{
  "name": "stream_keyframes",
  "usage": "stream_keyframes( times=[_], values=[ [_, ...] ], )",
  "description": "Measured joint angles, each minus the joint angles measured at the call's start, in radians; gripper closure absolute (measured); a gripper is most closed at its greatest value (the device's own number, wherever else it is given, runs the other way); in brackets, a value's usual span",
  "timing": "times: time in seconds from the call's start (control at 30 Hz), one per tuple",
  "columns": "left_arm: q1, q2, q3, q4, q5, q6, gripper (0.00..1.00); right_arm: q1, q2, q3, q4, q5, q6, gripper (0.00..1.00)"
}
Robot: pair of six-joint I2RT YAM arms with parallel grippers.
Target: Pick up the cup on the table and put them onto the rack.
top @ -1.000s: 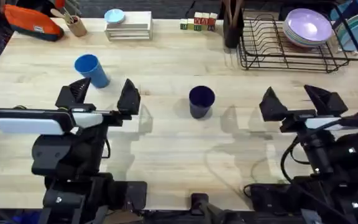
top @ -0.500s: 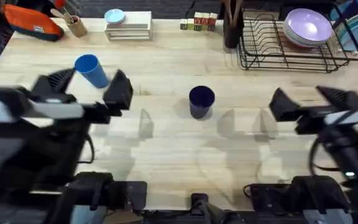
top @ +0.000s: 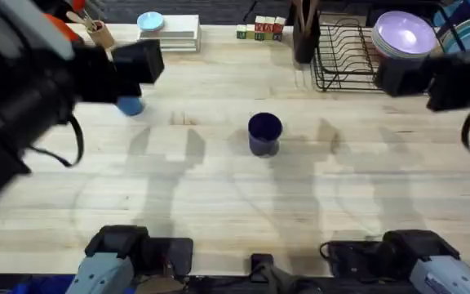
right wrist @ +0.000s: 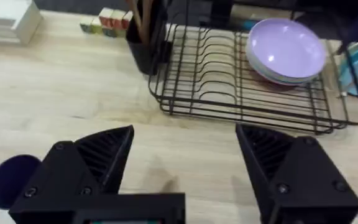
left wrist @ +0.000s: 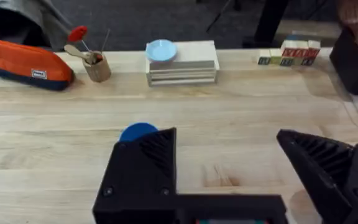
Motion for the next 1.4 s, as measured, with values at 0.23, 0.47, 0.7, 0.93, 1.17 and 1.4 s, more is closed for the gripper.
stream_keyframes(
  times=[0.23, 0.47, 0.7, 0.93, 1.17, 1.4],
  values=[
    [0.000, 0.186, 0.220, -0.211, -0.001, 0.037, 0.009, 0.000, 0.199, 0.221, -0.150, -0.067, 0.000, 0.008],
    [0.000, 0.338, 0.354, -0.359, -0.003, 0.068, 0.010, 0.000, 0.284, 0.367, -0.333, -0.086, 0.000, 0.008],
    [0.000, 0.413, 0.385, -0.376, -0.003, 0.097, 0.008, 0.000, 0.299, 0.382, -0.384, -0.089, 0.001, 0.008],
    [0.000, 0.414, 0.389, -0.378, -0.003, 0.097, 0.007, 0.000, 0.299, 0.382, -0.399, -0.120, 0.011, 0.008],
    [0.000, 0.414, 0.389, -0.379, -0.003, 0.097, 0.008, 0.045, 0.327, 0.384, -0.400, -0.165, 0.021, 0.008],
    [0.000, 0.426, 0.391, -0.378, -0.003, 0.097, 0.008, 0.200, 0.380, 0.384, -0.399, -0.180, 0.028, 0.008]
  ],
)
